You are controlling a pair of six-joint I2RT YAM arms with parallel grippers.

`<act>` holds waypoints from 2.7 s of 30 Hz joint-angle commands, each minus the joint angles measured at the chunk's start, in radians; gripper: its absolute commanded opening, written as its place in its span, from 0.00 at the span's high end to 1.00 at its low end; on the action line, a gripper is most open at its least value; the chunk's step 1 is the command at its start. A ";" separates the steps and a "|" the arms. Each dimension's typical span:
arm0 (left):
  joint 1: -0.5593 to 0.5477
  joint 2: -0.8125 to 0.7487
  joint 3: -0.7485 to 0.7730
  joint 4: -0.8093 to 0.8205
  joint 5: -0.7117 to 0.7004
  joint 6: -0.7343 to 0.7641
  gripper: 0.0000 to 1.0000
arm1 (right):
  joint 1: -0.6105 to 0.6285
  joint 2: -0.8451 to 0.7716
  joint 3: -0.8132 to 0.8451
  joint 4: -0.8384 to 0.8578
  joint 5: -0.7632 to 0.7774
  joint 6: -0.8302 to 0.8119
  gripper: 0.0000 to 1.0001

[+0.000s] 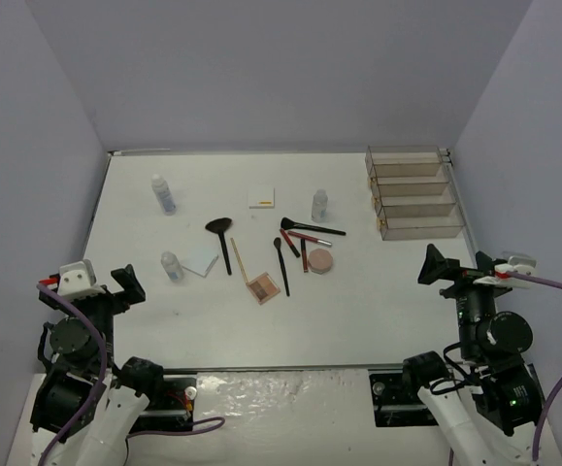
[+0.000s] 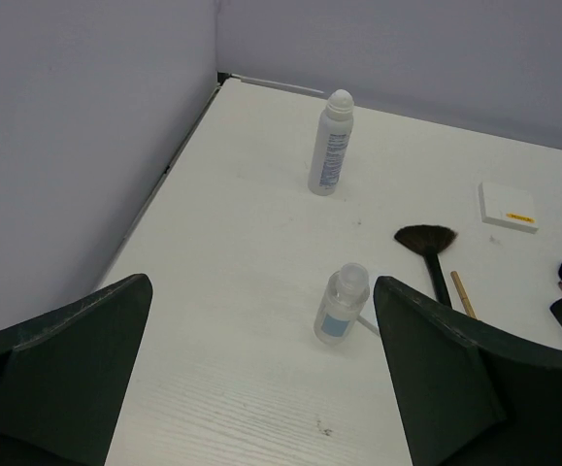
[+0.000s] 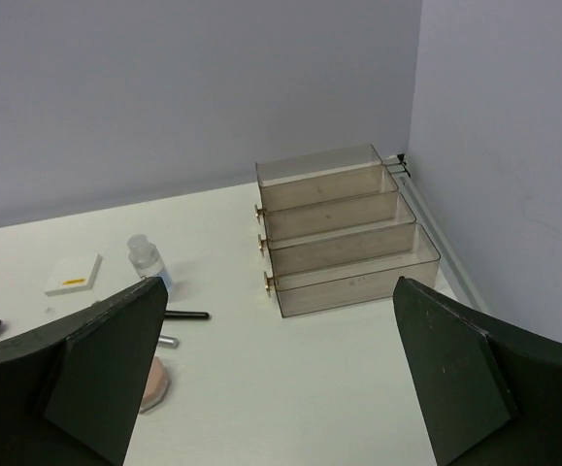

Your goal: Organize the makeup

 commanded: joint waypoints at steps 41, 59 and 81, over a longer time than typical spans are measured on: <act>0.015 0.078 0.031 0.023 0.083 -0.036 0.03 | 0.049 1.368 0.204 0.881 -0.405 0.033 0.17; 0.013 0.046 0.018 0.036 0.116 -0.027 0.03 | 0.096 1.657 0.383 0.936 -0.387 -0.051 0.50; 0.012 0.038 0.016 0.042 0.124 -0.027 0.03 | -0.232 1.697 0.933 0.646 -0.236 -0.122 1.00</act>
